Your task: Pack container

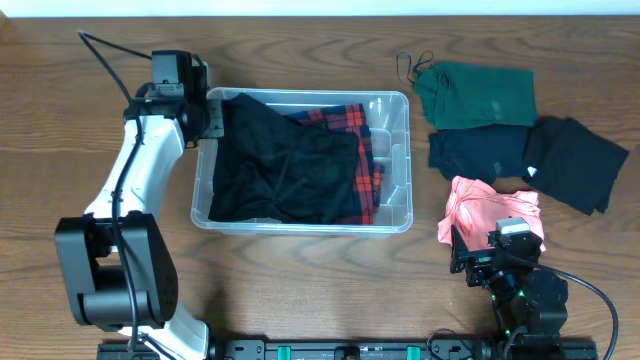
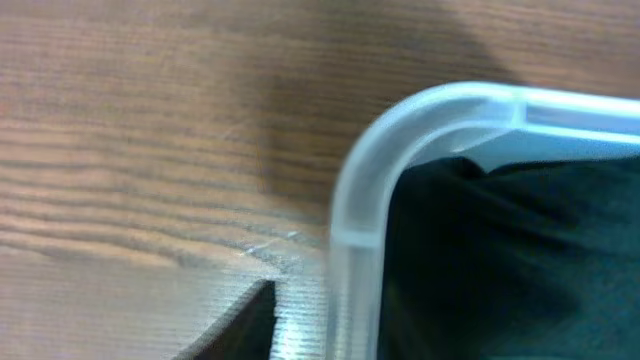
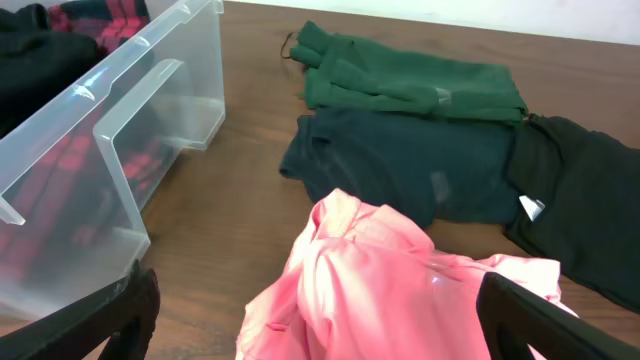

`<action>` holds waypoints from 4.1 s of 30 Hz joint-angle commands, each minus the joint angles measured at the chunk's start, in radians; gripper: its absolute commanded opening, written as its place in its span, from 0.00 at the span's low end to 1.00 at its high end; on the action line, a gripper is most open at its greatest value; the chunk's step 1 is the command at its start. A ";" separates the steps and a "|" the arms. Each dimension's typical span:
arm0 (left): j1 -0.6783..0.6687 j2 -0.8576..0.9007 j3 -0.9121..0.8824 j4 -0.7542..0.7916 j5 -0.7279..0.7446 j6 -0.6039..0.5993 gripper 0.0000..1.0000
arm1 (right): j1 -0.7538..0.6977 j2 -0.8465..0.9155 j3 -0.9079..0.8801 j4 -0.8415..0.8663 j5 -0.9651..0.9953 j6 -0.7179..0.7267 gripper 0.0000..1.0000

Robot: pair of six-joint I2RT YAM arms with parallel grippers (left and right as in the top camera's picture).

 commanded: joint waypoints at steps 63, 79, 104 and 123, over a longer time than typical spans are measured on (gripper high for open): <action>0.198 -0.514 0.403 -0.685 -0.135 -0.132 0.98 | -0.008 1.146 1.026 -0.072 -0.418 0.153 0.99; 0.198 -0.514 0.403 -0.685 -0.135 -0.132 0.98 | -0.539 1.614 1.350 -0.315 -0.382 0.144 0.99; 0.198 -0.514 0.403 -0.685 -0.135 -0.132 0.98 | -0.938 2.078 1.350 -0.254 -0.472 -0.097 0.95; 0.198 -0.514 0.403 -0.685 -0.135 -0.132 0.98 | -0.922 2.206 1.347 -0.256 -0.592 -0.096 0.68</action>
